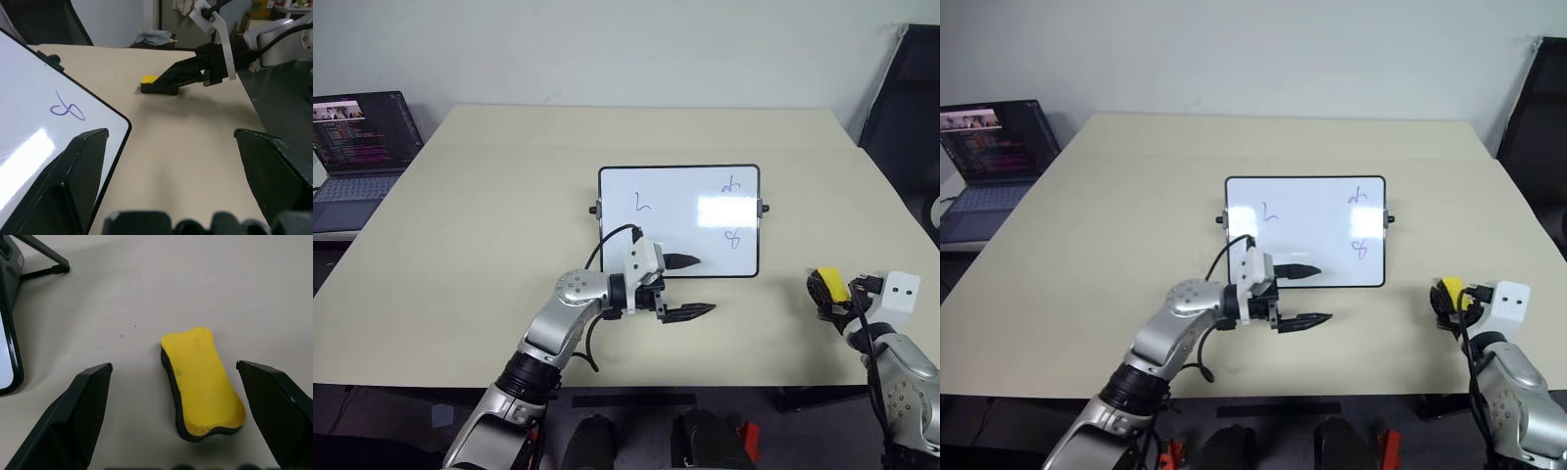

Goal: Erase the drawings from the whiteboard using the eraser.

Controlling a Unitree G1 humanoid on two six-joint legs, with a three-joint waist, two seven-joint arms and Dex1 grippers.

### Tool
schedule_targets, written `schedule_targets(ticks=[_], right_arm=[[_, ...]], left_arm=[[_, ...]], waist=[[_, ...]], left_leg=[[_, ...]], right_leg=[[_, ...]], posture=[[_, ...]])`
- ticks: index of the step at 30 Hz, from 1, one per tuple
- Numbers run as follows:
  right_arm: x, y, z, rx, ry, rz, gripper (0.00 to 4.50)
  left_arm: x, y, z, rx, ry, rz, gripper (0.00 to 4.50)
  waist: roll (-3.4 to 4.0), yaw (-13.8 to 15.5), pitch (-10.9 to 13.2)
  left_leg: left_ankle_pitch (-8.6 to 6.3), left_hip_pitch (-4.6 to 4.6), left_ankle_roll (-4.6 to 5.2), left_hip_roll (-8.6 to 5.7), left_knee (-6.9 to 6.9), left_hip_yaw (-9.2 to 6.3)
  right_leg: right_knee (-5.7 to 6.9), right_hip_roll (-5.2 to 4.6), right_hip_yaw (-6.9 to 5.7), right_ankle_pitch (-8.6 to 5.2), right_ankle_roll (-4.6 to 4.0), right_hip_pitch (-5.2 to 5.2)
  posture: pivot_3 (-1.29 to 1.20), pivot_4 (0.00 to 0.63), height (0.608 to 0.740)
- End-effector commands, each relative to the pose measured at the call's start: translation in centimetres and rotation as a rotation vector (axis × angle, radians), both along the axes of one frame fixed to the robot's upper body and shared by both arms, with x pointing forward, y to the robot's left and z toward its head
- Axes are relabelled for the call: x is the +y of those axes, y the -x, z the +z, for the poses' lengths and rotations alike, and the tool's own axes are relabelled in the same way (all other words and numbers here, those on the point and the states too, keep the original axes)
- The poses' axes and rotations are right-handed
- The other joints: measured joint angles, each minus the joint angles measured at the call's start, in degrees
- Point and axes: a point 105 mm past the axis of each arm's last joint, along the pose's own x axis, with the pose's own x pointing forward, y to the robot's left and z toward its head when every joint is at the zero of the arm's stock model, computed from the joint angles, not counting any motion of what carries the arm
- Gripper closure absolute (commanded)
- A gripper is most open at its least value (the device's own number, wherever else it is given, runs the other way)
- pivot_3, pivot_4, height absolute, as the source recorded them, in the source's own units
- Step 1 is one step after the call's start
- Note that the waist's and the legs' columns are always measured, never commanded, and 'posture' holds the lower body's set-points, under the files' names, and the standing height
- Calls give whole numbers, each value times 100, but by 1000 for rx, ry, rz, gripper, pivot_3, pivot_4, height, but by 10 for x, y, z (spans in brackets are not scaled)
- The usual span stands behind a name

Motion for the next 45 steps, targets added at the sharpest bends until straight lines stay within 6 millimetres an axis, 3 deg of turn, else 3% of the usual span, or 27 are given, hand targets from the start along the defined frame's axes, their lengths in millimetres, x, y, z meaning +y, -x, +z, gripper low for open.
schedule_targets(ticks=[1,16,20,27,34,42,45], right_arm=[[-2,-3,11,-42,32,13,41],[-11,-3,6,-19,49,-29,41],[-14,-2,7,-19,55,-40,929],[-18,-1,8,-22,70,-55,3421],[-13,-1,14,-32,90,-44,3502],[37,3,57,-231,204,119,3502],[56,3,68,-302,223,187,3502]], left_arm=[[-4,0,13,-50,29,-5,0],[-4,-1,13,-56,27,-2,0],[-4,-3,14,-61,30,3,0],[-5,-4,15,-65,34,5,0],[-4,-7,15,-71,35,28,0],[18,-46,8,-191,-40,317,0],[19,-51,5,-230,-68,343,0]], waist=[[0,2,0],[0,1,0],[0,1,0],[0,1,0],[0,1,0],[1,-3,0],[0,4,1]], left_leg=[[0,0,0,0,0,0],[0,-1,0,0,0,0],[0,0,0,0,0,0],[0,0,0,0,0,0],[0,0,0,0,0,0],[0,0,0,2,-1,-3],[0,-1,0,1,0,-2]], right_leg=[[0,0,0,0,0,0],[0,0,0,0,0,0],[0,0,0,0,0,0],[0,0,0,0,0,0],[0,0,0,0,0,0],[0,2,-1,0,0,0],[-1,1,-1,1,1,0]], posture=[[0,150,740],[0,150,740],[0,150,740],[0,150,740],[0,150,740],[0,150,740],[0,150,740]])
